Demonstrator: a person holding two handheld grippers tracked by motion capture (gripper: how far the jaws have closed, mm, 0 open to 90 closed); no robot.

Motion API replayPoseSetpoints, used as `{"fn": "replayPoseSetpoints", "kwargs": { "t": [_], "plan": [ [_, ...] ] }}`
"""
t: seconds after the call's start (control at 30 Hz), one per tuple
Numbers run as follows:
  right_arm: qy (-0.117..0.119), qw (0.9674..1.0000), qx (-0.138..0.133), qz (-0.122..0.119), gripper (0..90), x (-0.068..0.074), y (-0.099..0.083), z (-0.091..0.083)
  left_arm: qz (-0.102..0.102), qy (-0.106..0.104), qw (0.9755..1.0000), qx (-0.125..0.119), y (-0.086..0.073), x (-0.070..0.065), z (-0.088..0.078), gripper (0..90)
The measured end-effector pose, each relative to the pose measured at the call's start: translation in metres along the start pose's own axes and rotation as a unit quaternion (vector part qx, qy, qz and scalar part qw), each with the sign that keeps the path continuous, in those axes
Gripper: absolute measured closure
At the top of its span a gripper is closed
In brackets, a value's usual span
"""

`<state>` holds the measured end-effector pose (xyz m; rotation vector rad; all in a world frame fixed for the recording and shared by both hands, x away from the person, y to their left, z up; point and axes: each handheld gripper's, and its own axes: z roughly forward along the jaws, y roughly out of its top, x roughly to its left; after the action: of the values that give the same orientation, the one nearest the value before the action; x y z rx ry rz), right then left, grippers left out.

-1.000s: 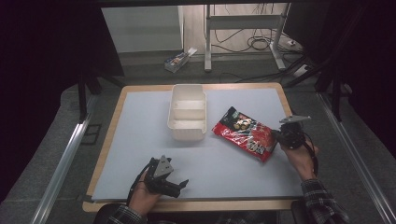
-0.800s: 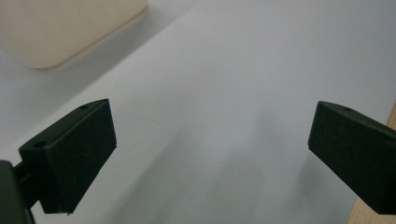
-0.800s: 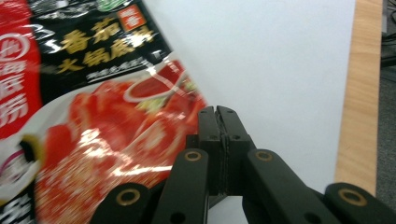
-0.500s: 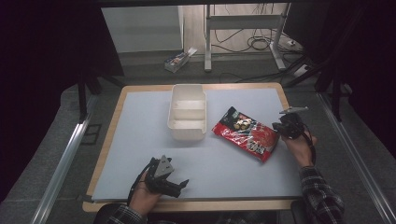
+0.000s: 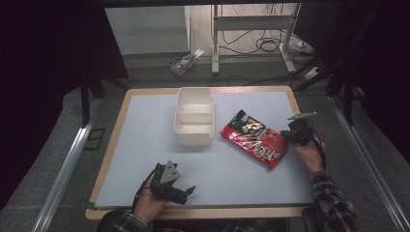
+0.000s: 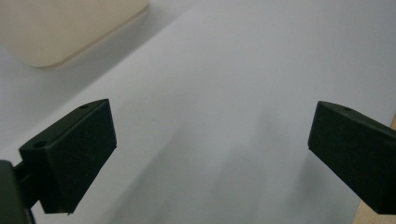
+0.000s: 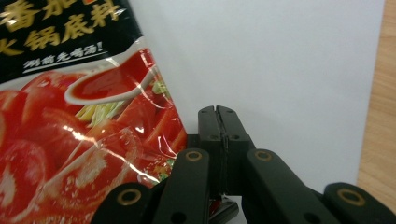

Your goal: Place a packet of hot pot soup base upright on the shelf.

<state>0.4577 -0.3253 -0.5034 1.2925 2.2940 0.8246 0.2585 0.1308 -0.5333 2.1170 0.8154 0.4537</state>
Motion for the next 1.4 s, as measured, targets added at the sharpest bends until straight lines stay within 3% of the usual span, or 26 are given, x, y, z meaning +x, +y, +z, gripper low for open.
{"fn": "replayPoseSetpoints", "kwargs": {
  "t": [0.4,0.7,0.97,1.1,1.4],
  "plan": [
    [0.042,0.9989,0.016,-0.014,88.9,0.018,-0.016,-0.016,-0.001,-0.002,1.0,-0.001,0.001,0.001,0.0,0.9],
    [0.056,0.9977,0.024,-0.03,88.8,0.038,-0.025,-0.026,0.003,-0.005,1.0,0.0,0.002,0.001,0.002,1.0],
    [0.076,0.9943,0.041,-0.062,88.8,0.059,-0.032,-0.03,0.005,-0.006,1.0,0.001,0.003,0.002,0.003,1.0],
    [0.088,0.9906,0.049,-0.093,88.7,0.077,-0.034,-0.03,0.004,-0.005,1.0,0.001,0.003,0.001,0.004,1.0],
    [0.114,0.9851,0.052,-0.118,88.6,0.101,-0.032,-0.029,0.004,-0.004,1.0,0.002,0.003,0.001,0.005,1.0]
  ]
}}
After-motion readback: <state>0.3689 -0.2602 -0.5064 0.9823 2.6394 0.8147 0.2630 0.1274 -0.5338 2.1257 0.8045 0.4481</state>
